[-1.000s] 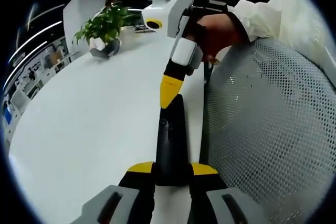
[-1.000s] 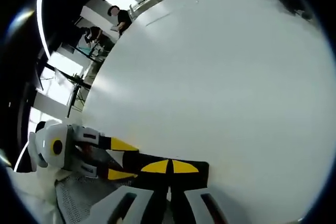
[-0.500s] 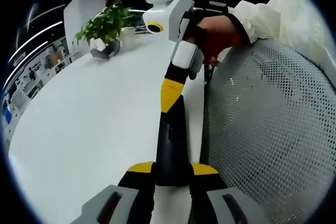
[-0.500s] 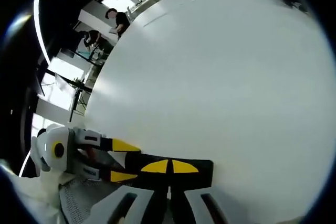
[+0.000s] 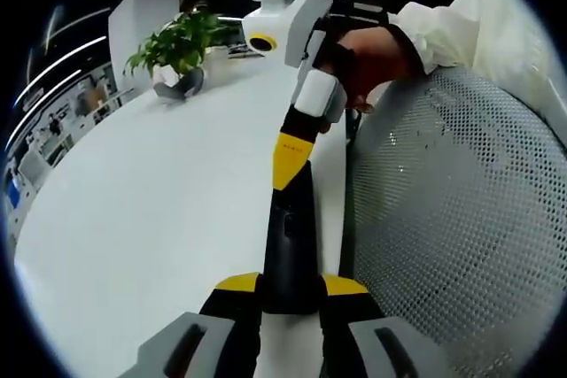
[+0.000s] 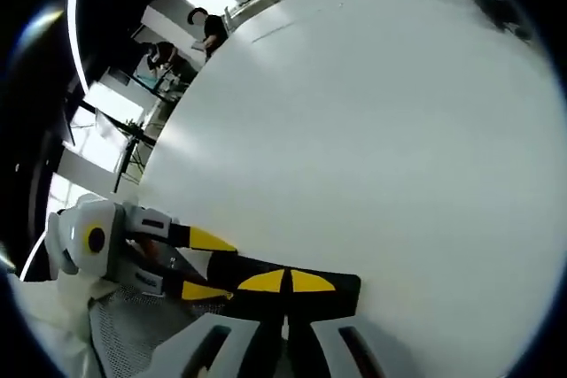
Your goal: Press the specified remote control buttons in sequence, fully releasing each button before pressing the next.
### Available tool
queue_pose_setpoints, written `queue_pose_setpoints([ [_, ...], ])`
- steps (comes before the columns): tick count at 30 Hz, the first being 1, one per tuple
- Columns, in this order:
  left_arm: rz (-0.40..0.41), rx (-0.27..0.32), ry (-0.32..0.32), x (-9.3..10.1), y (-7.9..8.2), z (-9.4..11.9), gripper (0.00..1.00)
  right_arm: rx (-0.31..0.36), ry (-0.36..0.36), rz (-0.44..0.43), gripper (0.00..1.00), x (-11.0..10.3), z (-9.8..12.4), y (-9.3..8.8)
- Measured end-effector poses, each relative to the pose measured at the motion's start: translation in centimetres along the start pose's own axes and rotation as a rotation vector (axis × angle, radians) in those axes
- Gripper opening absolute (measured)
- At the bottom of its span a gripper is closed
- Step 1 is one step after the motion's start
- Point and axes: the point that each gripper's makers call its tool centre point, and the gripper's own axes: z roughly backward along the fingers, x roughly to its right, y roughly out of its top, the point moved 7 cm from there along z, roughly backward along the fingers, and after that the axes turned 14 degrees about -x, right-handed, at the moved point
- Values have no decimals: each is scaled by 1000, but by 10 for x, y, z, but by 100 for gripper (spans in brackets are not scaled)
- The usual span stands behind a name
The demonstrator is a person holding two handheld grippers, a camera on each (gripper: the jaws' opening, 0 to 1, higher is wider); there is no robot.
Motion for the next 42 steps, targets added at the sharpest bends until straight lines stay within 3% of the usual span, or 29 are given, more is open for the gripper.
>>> queue_pose_setpoints([
  [2,0,-2,1,0,-1,1,24,-5,28,-6,0,-3,0,-1],
  [5,9,-2,5,-2,-3,2,24,-20,2,2,0,0,0,-2],
  [9,8,2,5,-1,-4,3,24,-7,45,-5,0,-3,1,-1],
  [15,9,12,8,1,-6,4,25,-50,27,14,0,-3,-6,-3],
  [25,16,16,10,3,-7,5,25,-47,31,-38,0,1,-6,-4],
  [28,15,12,7,2,-7,5,24,-51,20,-19,0,-1,-6,-4],
  [32,10,5,6,2,-7,5,24,-33,50,-53,0,1,-5,-6],
  [42,18,-6,8,1,-8,5,24,-57,20,-56,0,2,-2,-9],
])
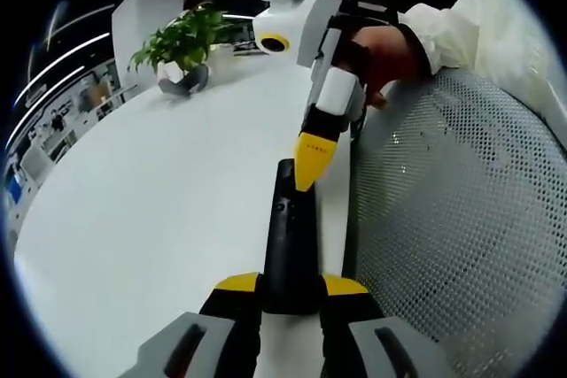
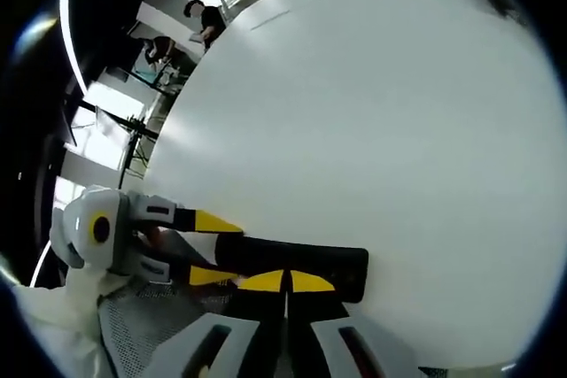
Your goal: Press the specified remote control buttons in sequence, fully releasing each button before pressing the next.
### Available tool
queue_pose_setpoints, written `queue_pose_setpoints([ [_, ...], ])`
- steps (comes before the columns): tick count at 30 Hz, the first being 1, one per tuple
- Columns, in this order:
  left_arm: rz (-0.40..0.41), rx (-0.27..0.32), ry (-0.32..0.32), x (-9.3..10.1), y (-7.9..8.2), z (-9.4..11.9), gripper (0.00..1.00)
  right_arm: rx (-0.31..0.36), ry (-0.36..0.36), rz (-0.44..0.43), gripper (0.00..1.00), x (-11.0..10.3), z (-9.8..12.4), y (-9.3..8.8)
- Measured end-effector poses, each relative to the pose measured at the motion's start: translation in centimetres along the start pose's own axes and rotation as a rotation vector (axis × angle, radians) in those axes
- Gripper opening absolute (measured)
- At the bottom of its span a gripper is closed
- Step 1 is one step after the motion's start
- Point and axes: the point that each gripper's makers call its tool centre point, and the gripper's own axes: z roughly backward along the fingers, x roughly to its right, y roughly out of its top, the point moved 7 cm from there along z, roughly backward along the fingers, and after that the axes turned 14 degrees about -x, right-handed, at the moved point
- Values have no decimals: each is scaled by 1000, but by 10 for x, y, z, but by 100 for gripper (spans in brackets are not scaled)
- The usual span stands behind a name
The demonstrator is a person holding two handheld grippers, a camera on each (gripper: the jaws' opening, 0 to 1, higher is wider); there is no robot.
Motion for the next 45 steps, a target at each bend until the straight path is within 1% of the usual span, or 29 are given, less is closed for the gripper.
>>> queue_pose_setpoints([
  [4,-3,-5,-2,0,-1,1,24,-13,-33,34,0,-2,1,-3],
  [7,-7,-5,3,1,-2,2,24,-15,-50,31,0,0,2,-3],
  [12,-8,-5,1,1,-3,2,24,-28,-86,49,0,1,3,-4],
  [14,-11,-3,0,1,-4,2,24,-27,-89,50,0,2,4,-3],
  [15,-11,-2,0,1,-4,2,24,-27,-83,50,0,2,4,-3],
  [17,-9,-4,0,1,-3,2,24,-24,-31,51,0,-3,3,-3],
  [18,-9,-4,0,1,-3,3,24,-21,-30,53,0,-3,3,-2],
  [19,-9,-4,0,1,-4,3,24,-18,-35,59,0,-4,3,-2],
  [20,-8,-4,0,1,-3,3,24,-19,-55,71,0,-3,2,-2],
  [23,-8,-6,-1,1,-3,3,24,-43,-45,85,0,-6,-2,-4],
  [25,-10,-6,-1,1,-3,3,24,-52,-66,106,0,-6,-3,-4],
  [27,-11,-6,-2,1,-3,3,24,-51,-75,100,0,-6,-2,-4],
  [30,-26,-9,1,1,-2,3,24,-46,-66,67,0,-2,-2,-4],
  [34,-37,-10,12,1,-1,2,24,-33,-73,58,0,0,-2,-1],
  [35,-35,-10,11,0,0,1,24,-33,-75,68,0,0,-2,-1],
  [36,-33,-10,9,0,0,1,24,-37,-88,109,0,-1,-2,-1],
  [39,-34,-14,5,0,0,1,24,-32,-86,100,0,-2,-1,-1],
  [41,-33,-12,-4,1,0,1,24,-43,-74,80,0,-2,0,-3],
  [42,-36,-13,-11,2,0,1,24,-31,-68,76,0,-2,1,-3],
  [43,-39,-13,-21,3,0,0,24,-4,-58,70,0,-3,4,0],
  [45,-34,-11,-34,4,-1,1,24,12,-30,47,0,-3,6,1],
])
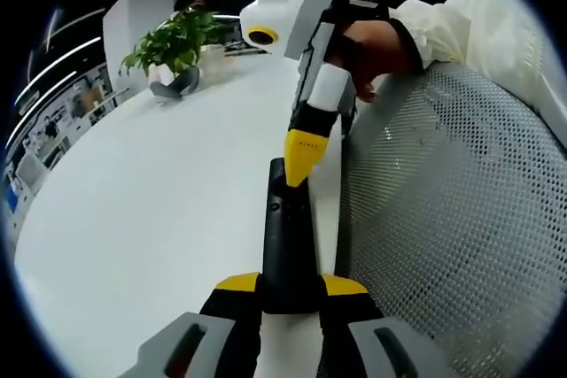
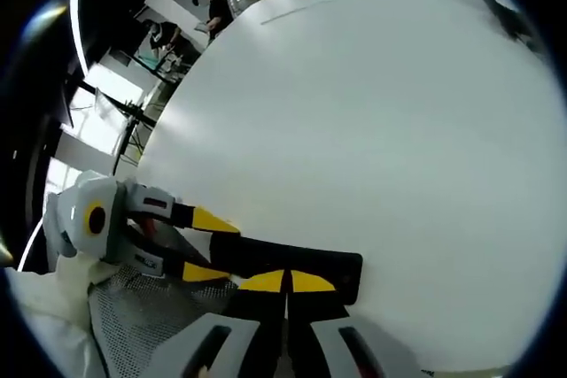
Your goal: Press the specified remote control buttons in sequence, fully releasing each button before pressing the next.
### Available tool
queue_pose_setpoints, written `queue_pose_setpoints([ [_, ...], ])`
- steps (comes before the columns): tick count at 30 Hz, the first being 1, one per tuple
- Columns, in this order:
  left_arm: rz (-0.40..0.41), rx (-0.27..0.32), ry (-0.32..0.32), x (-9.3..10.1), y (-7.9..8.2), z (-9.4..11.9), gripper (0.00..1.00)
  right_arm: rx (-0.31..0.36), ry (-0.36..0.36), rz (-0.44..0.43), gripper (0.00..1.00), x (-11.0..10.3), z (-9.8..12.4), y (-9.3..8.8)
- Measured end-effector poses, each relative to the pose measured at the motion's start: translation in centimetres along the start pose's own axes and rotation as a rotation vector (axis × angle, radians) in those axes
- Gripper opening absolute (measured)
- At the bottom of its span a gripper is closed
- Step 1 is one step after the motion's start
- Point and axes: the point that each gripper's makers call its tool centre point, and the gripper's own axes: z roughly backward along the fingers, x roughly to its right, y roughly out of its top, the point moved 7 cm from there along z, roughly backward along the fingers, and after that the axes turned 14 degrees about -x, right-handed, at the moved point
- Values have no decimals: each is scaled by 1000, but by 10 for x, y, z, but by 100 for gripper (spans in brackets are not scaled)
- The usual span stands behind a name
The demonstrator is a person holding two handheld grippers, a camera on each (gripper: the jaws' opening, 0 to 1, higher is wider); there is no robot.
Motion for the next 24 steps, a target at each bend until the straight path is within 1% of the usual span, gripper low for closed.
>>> queue_pose_setpoints([
  [4,-3,-2,-4,-1,1,-1,24,1,16,-19,0,-1,0,-1],
  [9,-3,-2,-5,-3,2,-2,24,-24,5,-10,0,-1,-4,-2],
  [11,-5,-2,-4,-3,2,-2,24,-26,-19,-4,0,0,-4,-2],
  [17,-16,-5,-1,-4,3,-3,24,-27,-28,1,0,0,-5,-2],
  [21,-15,-3,-1,-4,4,-3,24,-20,-17,-13,0,3,-6,-2],
  [22,-14,-2,-2,-4,4,-3,24,-20,-22,-2,0,2,-6,-1],
  [23,-12,-1,-3,-4,4,-3,24,-24,-45,23,0,1,-7,-1],
  [24,-14,-1,-3,-4,4,-3,24,-24,-53,23,0,-1,-7,-1],
])
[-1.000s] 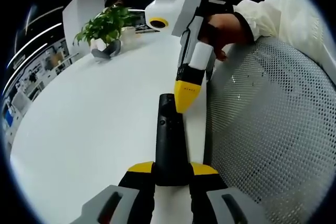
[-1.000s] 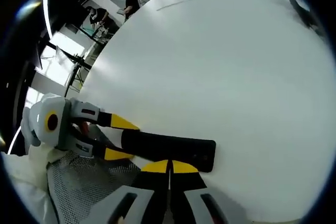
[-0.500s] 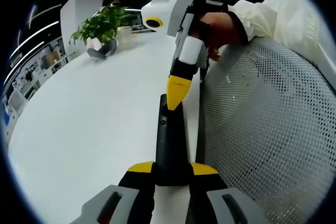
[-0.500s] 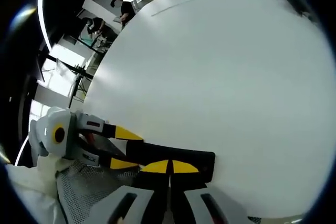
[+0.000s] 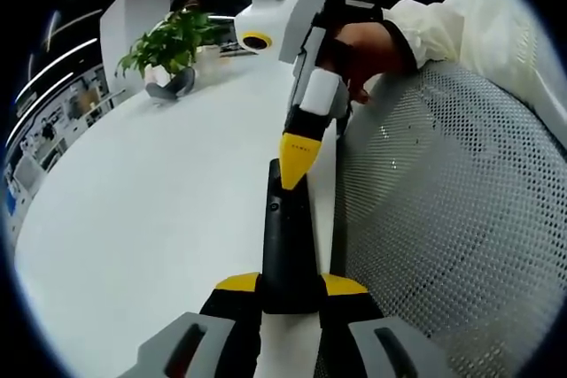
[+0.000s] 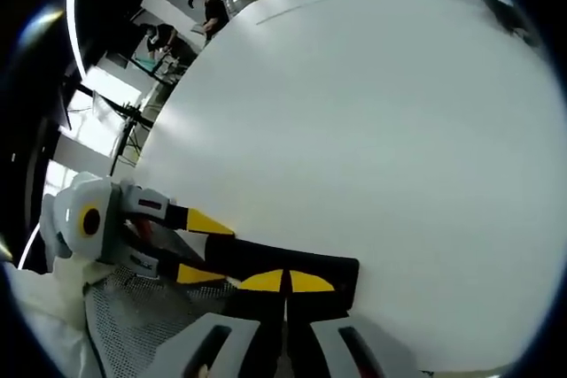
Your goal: Press the specified remote control buttons in sequence, fully releasing each button before pressing the next.
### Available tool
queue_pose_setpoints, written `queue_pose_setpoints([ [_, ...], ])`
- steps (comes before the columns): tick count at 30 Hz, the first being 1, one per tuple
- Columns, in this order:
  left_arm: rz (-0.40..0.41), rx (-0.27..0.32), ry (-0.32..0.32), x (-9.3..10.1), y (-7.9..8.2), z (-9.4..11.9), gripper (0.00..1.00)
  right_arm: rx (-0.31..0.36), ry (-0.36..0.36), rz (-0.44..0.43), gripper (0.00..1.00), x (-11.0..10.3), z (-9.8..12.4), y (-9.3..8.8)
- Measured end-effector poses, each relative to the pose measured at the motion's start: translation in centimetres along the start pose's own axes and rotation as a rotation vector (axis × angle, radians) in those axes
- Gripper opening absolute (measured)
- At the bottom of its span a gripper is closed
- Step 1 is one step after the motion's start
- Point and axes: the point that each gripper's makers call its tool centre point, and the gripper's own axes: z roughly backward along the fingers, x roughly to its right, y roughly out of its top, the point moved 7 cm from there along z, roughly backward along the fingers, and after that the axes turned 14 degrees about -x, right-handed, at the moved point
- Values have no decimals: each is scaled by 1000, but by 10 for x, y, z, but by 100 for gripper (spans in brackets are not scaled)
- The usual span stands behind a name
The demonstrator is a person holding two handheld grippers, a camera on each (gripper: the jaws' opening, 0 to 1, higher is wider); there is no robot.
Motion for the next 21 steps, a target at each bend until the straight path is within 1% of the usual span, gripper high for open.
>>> queue_pose_setpoints([
  [3,-3,0,2,1,0,0,24,4,-7,14,0,-2,1,-2],
  [5,2,-1,1,0,0,0,24,1,9,2,0,-1,2,-1],
  [7,8,0,-2,1,0,0,24,-6,17,15,0,-1,3,-1],
  [12,-13,-9,4,2,1,0,24,11,34,-15,0,0,4,0],
  [15,-22,-11,6,4,4,-1,24,64,101,-33,0,-4,8,4],
  [19,-22,-18,3,5,6,-2,24,89,143,-45,0,-7,11,6],
  [21,-12,-19,-8,6,7,-3,24,86,156,-55,0,-7,8,8],
])
